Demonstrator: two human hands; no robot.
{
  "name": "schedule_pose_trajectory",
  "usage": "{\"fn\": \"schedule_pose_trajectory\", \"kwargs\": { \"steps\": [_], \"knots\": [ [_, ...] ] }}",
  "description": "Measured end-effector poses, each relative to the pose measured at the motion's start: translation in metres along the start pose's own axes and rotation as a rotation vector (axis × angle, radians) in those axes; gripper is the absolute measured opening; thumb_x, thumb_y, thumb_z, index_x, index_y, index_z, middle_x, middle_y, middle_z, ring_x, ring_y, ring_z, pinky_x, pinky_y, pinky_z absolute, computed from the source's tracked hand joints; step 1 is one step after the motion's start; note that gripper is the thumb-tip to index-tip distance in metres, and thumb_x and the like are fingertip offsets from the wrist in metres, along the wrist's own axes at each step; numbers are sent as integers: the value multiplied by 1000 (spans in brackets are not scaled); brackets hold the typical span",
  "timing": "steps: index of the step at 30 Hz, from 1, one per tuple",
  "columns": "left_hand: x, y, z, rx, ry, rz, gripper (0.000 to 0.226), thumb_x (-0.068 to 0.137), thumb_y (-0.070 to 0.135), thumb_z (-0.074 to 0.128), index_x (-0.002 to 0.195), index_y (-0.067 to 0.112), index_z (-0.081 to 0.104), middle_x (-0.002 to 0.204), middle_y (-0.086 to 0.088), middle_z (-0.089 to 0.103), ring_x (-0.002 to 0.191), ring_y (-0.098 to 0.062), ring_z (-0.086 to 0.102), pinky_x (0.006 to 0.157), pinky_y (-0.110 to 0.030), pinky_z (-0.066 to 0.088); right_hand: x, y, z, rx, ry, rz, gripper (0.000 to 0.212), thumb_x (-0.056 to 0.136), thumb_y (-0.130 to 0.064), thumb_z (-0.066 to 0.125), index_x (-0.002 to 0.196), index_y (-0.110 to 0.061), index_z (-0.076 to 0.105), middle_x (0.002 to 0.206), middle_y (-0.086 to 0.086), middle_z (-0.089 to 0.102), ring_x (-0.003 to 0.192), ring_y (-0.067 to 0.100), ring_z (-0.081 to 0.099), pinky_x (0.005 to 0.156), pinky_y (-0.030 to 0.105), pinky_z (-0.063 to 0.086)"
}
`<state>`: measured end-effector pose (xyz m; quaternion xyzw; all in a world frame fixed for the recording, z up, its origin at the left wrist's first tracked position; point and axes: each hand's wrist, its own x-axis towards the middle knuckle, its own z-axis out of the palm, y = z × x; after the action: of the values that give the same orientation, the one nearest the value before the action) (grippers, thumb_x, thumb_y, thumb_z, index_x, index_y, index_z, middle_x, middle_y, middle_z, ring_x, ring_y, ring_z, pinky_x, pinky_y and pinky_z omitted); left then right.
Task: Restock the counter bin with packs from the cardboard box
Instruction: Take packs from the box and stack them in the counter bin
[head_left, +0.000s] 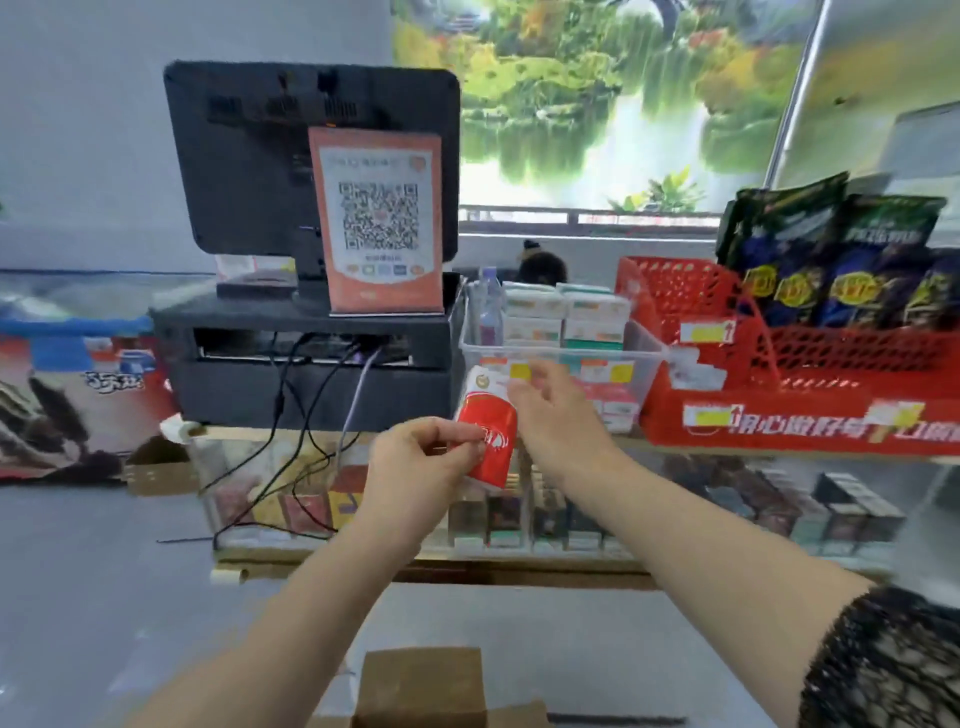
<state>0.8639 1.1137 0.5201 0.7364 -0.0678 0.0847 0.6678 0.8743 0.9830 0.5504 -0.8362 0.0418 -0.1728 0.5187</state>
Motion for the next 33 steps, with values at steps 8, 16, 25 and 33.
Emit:
{"fn": "schedule_pose_trajectory", "kwargs": {
  "steps": [8, 16, 25, 33],
  "knots": [
    [89, 98, 1, 80, -43, 238, 27, 80, 4, 71, 64, 26, 67, 69, 1, 70, 67, -14, 67, 74, -34, 59, 74, -110, -27, -115, 48, -69, 59, 89, -43, 54, 143, -32, 31, 141, 5, 44, 123, 26, 47, 103, 44, 41],
    [154, 100, 18, 174, -145, 281, 22, 83, 10, 66, 72, 29, 69, 83, 6, 71, 83, -10, 67, 80, -37, 58, 143, -114, -31, -216, 126, 21, 40, 86, -35, 63, 122, -21, 51, 102, 0, 50, 89, 19, 52, 84, 39, 52],
    [204, 79, 18, 49, 16, 285, 32, 82, -1, 56, 78, 28, 69, 110, 11, 61, 108, -4, 58, 95, -30, 49, 223, -53, -18, -384, 169, -164, 43, 88, -33, 64, 127, -25, 47, 126, 7, 47, 98, 18, 51, 79, 30, 47],
    [225, 68, 20, 54, 113, 252, 37, 86, -1, 54, 91, 33, 67, 107, 15, 62, 76, -6, 61, 60, -19, 43, 279, 10, 21, -869, -327, -118, 52, 86, -45, 58, 129, -19, 45, 129, 11, 46, 115, 32, 50, 92, 37, 42]
  ]
}}
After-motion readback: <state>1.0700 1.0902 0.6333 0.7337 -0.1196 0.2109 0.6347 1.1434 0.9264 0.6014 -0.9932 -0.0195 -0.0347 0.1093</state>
